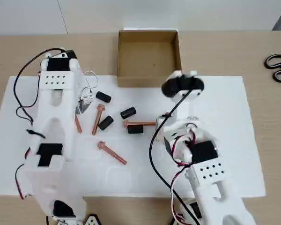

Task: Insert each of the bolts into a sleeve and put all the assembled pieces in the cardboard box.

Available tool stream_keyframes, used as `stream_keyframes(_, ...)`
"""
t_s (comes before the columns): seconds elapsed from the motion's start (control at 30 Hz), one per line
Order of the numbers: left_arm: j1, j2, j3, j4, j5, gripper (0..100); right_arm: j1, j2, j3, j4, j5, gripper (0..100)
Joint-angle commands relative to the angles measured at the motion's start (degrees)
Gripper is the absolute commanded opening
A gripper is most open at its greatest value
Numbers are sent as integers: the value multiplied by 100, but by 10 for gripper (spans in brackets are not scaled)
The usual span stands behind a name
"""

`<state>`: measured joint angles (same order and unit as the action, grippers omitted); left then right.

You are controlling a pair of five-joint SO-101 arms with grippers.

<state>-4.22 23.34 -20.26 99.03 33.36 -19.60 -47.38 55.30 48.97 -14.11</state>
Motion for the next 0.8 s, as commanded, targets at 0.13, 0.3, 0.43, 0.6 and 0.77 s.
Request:
stream_keyframes(0.13,-18,343,-848,149,343,27,22,-198,237,-365,70,3)
stream_keyframes(0.3,-185,334,-664,149,334,176,22,-233,237,-374,70,3)
stream_keyframes(0.43,-369,360,-400,149,264,194,22,-233,237,-365,70,3)
stream_keyframes(0.6,-695,378,-286,141,-343,194,22,-233,237,-365,70,3)
stream_keyframes(0.77,-712,387,-286,132,-1029,194,22,-224,237,-374,70,3)
